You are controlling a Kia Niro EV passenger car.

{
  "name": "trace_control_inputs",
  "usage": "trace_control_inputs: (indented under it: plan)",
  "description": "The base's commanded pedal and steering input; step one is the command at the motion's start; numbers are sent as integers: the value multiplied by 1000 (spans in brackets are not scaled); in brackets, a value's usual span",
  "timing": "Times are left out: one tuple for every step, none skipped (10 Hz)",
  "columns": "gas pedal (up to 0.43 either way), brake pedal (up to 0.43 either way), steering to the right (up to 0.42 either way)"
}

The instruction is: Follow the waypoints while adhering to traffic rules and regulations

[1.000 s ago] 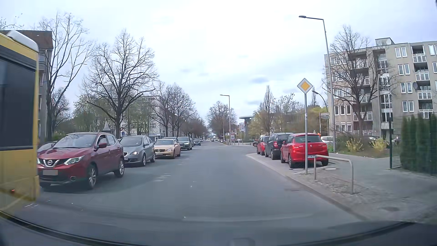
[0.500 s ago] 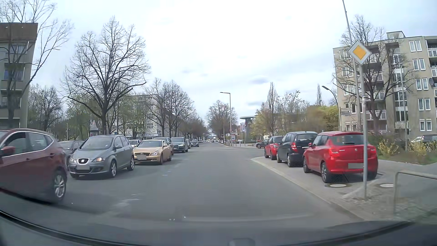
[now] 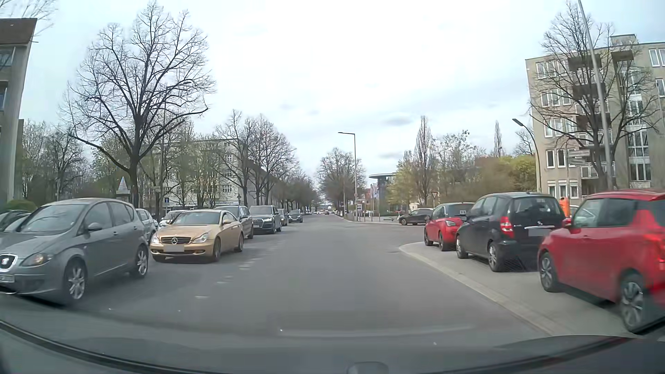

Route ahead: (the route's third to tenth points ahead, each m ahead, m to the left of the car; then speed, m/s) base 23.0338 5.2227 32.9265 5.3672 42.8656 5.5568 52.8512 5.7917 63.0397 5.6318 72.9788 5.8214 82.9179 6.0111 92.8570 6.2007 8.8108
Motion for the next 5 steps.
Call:
trace_control_inputs:
  plan:
    - [98, 0, -9]
    - [98, 0, -9]
    - [87, 0, -9]
    - [79, 0, -9]
    - [47, 0, -8]
